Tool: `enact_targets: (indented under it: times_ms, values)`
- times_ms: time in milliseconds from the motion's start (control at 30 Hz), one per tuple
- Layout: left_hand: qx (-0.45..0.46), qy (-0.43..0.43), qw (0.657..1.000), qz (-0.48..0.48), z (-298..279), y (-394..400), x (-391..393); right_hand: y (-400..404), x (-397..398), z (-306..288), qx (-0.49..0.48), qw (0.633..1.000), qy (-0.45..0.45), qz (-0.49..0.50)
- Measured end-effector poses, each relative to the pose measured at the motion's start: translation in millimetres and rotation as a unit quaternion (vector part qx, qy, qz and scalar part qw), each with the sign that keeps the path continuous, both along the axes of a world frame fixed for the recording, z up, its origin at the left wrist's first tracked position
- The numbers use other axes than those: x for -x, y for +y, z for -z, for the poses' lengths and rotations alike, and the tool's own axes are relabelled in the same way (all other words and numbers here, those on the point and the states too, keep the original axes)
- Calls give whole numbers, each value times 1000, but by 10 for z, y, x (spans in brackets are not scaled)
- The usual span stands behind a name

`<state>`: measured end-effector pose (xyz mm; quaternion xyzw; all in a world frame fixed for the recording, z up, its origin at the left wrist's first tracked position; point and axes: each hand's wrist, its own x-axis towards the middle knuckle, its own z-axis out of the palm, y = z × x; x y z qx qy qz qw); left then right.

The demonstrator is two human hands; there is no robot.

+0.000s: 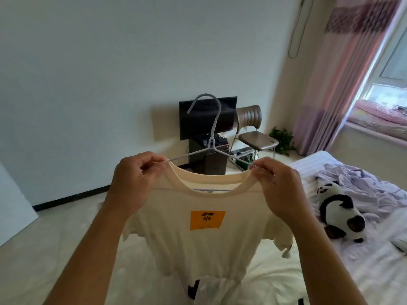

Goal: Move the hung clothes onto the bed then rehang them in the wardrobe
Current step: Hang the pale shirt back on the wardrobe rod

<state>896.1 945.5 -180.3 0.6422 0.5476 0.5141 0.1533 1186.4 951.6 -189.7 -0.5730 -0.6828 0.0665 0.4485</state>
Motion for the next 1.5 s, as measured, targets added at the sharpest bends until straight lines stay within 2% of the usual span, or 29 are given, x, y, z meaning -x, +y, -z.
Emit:
enact_targets:
  times_ms: [333, 567, 833, 1100, 1233, 1333, 1500]
  values:
    - [-2, -12, 987, -158, -85, -1446, 1697, -600, 1873, -154, -4, 987, 39, -154]
    - [30, 12, 948, -317, 2, -2607, 2846, -1032, 3233, -171, 15, 958, 84, -272]
    - [-30, 26, 904, -425, -81, -3696, 3595, -1490, 4602, -254, 51, 893, 83, -439]
    - [-55, 31, 832, -552, -164, -4503, 4149, -1938, 5932, -315, 27, 803, 40, -595]
    - [-37, 37, 787, -615, -184, -4828, 4456, -2161, 6610, -361, 2, 764, 1, -645]
    - [-40, 33, 765, -642, -192, -5079, 4599, -2375, 7058, -393, -31, 745, -25, -666]
    - [-34, 30, 723, -690, -171, -5619, 4722, -2908, 7618, -473, -49, 697, 1, -716]
